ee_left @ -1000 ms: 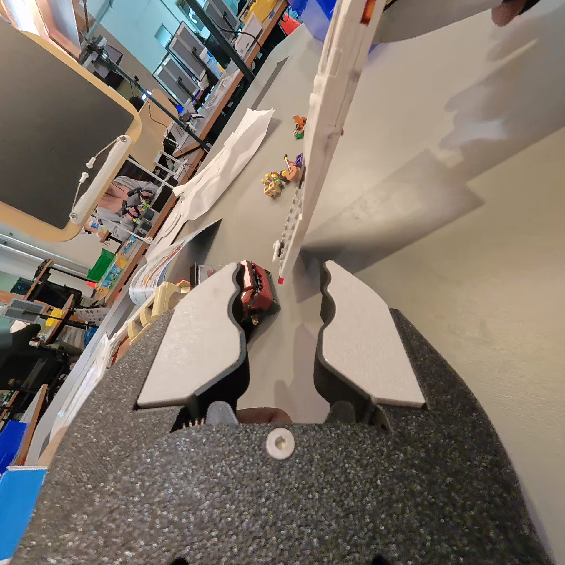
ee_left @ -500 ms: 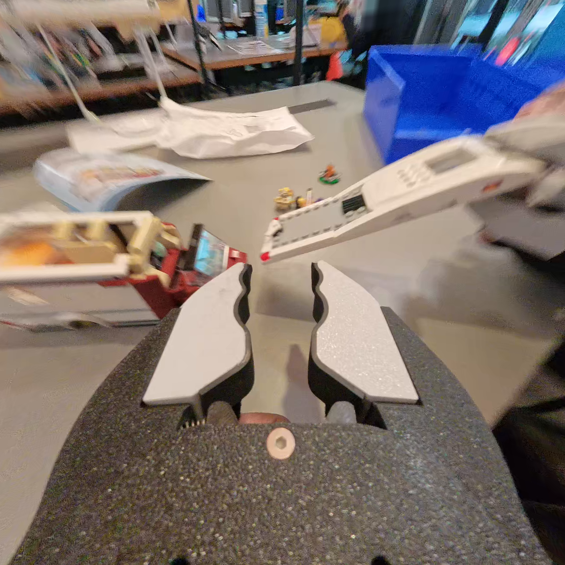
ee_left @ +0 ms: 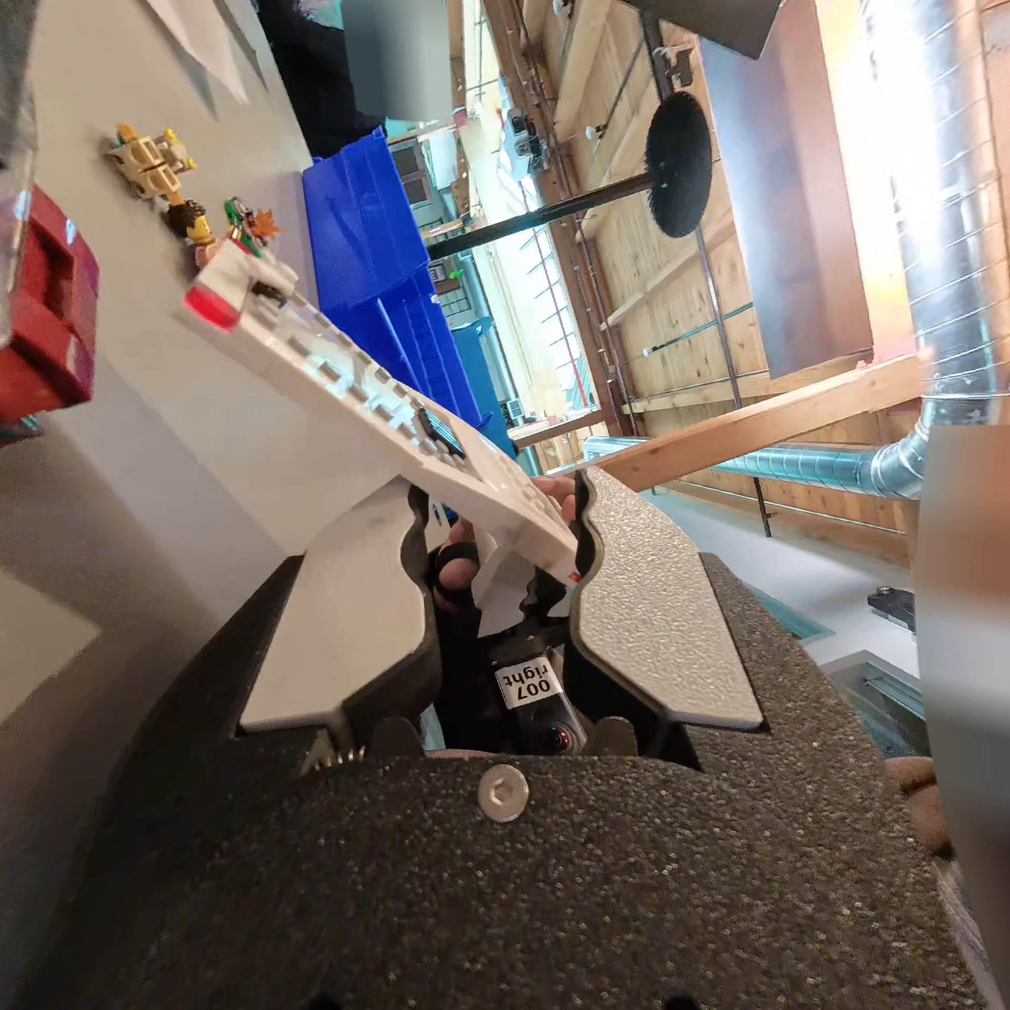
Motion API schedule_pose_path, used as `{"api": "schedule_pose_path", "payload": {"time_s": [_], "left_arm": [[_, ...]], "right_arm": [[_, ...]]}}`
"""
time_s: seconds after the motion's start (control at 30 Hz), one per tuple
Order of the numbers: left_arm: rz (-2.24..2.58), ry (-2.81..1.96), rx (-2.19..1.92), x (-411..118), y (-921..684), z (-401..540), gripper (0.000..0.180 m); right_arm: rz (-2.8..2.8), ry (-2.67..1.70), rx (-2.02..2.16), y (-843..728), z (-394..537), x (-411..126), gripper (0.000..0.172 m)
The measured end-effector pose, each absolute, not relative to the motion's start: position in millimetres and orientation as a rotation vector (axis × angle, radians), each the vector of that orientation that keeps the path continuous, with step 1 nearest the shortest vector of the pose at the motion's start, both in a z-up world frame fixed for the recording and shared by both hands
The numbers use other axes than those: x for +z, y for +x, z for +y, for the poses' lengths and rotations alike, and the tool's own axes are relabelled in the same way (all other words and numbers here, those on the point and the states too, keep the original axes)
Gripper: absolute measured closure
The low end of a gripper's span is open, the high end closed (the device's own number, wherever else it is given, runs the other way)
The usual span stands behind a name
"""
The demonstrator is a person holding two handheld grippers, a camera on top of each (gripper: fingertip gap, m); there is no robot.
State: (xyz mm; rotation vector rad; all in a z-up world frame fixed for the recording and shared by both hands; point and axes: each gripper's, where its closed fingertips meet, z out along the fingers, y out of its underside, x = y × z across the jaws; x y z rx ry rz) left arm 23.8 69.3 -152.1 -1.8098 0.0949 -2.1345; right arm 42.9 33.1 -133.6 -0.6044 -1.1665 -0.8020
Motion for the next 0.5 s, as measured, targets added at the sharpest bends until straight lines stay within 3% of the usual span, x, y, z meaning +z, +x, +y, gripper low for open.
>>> {"api": "schedule_pose_path", "payload": {"time_s": [0.07, 0.13, 0.5], "left_arm": [[0.107, -1.828, -2.125, -153.6, 26.8, 71.9, 0.134], [0.107, -1.833, -2.107, -156.4, 27.9, 77.8, 0.152], [0.336, -1.778, -1.790, -153.3, 14.9, 105.4, 0.170]], "right_arm": [[-1.179, -0.590, -0.801, 39.4, 31.6, -135.6, 0.154], [-1.200, -0.573, -0.788, 34.9, 29.6, -138.6, 0.155], [-1.421, -0.784, -0.593, 25.9, 29.0, -181.3, 0.137]]}}
